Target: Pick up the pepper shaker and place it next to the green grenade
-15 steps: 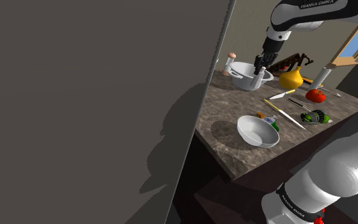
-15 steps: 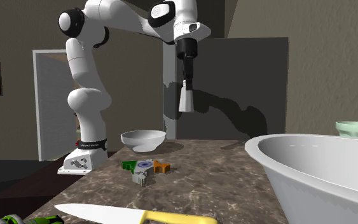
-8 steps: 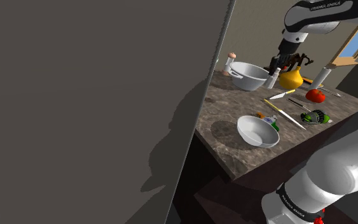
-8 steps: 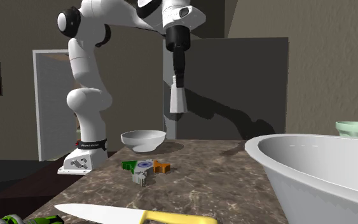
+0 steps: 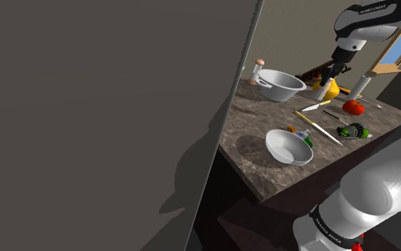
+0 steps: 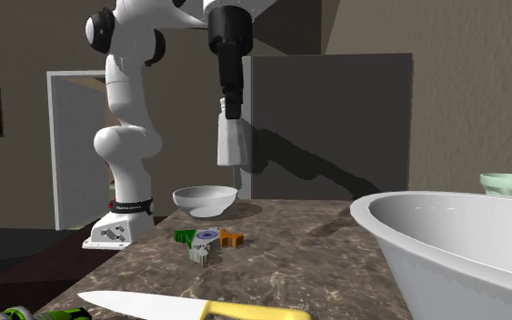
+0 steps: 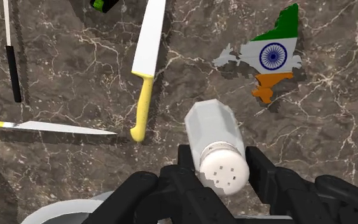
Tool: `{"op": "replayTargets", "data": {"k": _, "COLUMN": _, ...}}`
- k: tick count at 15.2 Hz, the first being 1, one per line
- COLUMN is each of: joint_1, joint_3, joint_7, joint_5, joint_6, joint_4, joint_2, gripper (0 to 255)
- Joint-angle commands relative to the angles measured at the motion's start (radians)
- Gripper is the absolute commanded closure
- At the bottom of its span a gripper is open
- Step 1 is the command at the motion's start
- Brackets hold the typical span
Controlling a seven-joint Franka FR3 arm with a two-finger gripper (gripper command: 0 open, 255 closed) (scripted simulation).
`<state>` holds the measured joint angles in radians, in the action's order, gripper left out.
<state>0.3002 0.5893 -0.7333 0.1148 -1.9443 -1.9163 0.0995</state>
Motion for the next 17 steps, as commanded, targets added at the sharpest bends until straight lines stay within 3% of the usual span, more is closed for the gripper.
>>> {"op": "replayTargets", "data": {"k": 1, "joint_1": 0.018, "joint_3": 0.032, "joint_7": -0.063, "joint_5": -0.032, "joint_6": -0.003, "joint_4": 0.041, "joint_2": -0.046, "gripper": 255}}
{"op": "replayTargets", "data": {"k": 7, "joint_1": 0.106, "joint_3": 0.114, "joint_7": -0.263, "joint_5": -0.162, "joint_6": 0.020, "joint_4": 0.198, "joint_2": -0.210, "gripper": 255}}
{"op": "replayTargets", "data": {"k": 12, "joint_1": 0.241, "joint_3": 0.142, "joint_7": -0.432, "joint_5": -0.306, "joint_6": 0.077, "joint_4": 0.390, "joint_2": -0.391, "gripper": 255}}
{"op": "replayTargets", "data": {"k": 17, "joint_1": 0.237, "joint_3": 0.136, "joint_7": -0.435, "joint_5": -0.308, "joint_6": 0.010, "joint_4": 0.324, "joint_2": -0.391, "gripper": 255}}
